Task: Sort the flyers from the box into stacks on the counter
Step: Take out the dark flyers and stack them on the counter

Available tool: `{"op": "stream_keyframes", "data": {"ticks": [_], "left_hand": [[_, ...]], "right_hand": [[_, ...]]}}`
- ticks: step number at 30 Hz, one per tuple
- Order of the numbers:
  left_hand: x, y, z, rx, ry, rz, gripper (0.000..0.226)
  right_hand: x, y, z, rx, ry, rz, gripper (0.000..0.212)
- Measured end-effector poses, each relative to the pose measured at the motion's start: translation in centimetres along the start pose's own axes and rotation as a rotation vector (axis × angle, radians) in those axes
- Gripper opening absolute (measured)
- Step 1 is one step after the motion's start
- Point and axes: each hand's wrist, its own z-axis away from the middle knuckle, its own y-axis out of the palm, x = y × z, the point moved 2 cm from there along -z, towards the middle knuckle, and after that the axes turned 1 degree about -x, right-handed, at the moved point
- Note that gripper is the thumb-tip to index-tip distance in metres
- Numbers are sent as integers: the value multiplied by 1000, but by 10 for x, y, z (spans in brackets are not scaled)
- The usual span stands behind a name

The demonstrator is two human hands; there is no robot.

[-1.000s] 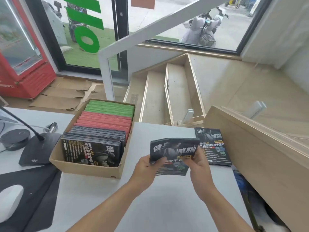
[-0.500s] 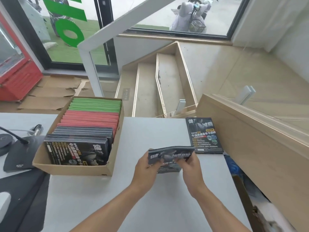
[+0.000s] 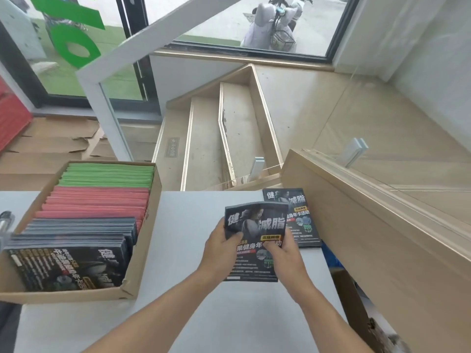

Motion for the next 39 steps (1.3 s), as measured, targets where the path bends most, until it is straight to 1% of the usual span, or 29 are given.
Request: {"op": "stream_keyframes", "data": {"ticks": [2,3,5,6,9,11,13,15,16,18,20,23,24,25,28,30,32,36,39], "left_hand": [[-17,25,-28,17,-53,-32,19],[-22,36,-44,5,-97,-35,20],[-29,58,-70,-23,-188,-13,26],[-30,69,-81,-14,-203,-24,31],[-25,98,-104,85,-207,-111,41],[-20,109,-114,136,-220,-125,47],[-15,114,-123,185,-216,-156,48],[-10,118,-130,250,-204,-208,49],[-6,119,-133,265,-193,-249,55],[3,121,-136,249,-153,-428,70],[13,120,-130,221,-93,-634,90],[33,120,-109,239,-18,-863,138],[40,120,-102,244,-7,-919,147],[46,120,-97,250,-1,-956,150],[60,120,-93,212,54,-948,148],[63,118,-95,162,91,-895,142],[64,118,-97,151,132,-892,134],[61,119,-98,140,163,-875,120],[60,121,-97,139,177,-871,112]], "right_hand": [[17,-19,-26,-114,54,60,20],[25,-29,-39,-179,77,81,18],[37,-45,-66,-285,95,132,22],[41,-53,-78,-317,98,183,23],[44,-69,-115,-358,101,375,23],[39,-77,-136,-373,92,529,23],[33,-79,-148,-376,85,649,22],[27,-80,-154,-368,109,794,28],[22,-80,-156,-347,140,910,35],[17,-77,-157,-288,223,1107,60],[20,-73,-161,-241,253,1129,76],[31,-64,-173,-138,184,1108,82],[35,-60,-179,-85,165,1115,82],[38,-58,-187,-35,162,1130,80],[42,-54,-209,70,203,1198,70],[41,-55,-216,79,213,1194,61],[40,-57,-219,60,199,1186,55],[39,-61,-221,6,183,1201,60],[41,-63,-224,33,176,1227,61]]}}
